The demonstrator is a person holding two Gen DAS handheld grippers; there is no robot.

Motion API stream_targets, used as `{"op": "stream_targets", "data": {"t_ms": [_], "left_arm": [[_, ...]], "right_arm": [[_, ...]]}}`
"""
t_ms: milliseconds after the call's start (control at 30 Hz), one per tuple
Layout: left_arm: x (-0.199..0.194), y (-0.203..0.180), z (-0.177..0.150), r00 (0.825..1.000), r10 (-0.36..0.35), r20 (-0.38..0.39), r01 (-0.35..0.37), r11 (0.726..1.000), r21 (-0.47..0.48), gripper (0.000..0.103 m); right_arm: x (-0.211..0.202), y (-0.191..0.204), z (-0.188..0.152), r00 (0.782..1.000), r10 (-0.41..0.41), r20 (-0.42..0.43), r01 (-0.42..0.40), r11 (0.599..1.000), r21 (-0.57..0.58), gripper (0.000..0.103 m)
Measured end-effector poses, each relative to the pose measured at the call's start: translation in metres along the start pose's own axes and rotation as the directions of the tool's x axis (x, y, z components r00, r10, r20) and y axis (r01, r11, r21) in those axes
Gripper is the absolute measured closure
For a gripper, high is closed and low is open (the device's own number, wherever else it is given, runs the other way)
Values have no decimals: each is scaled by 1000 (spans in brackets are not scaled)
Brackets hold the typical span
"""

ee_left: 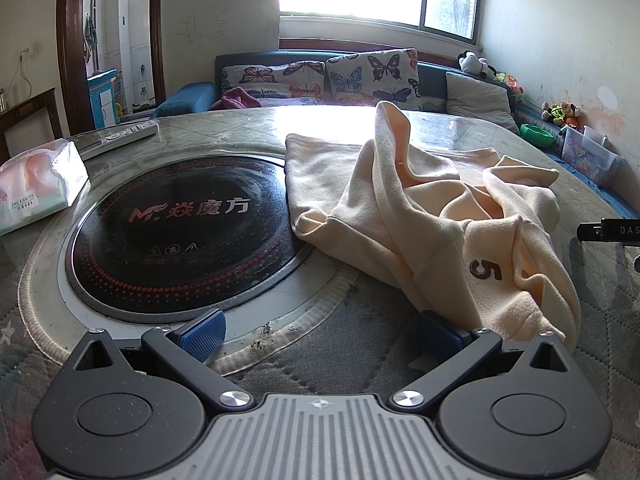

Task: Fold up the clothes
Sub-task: 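Move both grippers over the crumpled cream sweatshirt toward its hem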

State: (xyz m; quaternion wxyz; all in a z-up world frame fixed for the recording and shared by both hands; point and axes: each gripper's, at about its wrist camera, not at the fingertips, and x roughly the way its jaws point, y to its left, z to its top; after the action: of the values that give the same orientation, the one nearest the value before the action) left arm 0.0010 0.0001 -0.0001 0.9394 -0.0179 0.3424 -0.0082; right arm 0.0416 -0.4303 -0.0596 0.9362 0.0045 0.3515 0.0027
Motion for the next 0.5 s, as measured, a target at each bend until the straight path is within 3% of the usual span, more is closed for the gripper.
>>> {"op": "stream_targets", "data": {"t_ms": [500], "left_arm": [[-14, 5, 0, 999, 38, 6, -38, 999, -31, 0]], "right_arm": [[-57, 29, -14, 990, 137, 38, -135, 990, -50, 0]]}}
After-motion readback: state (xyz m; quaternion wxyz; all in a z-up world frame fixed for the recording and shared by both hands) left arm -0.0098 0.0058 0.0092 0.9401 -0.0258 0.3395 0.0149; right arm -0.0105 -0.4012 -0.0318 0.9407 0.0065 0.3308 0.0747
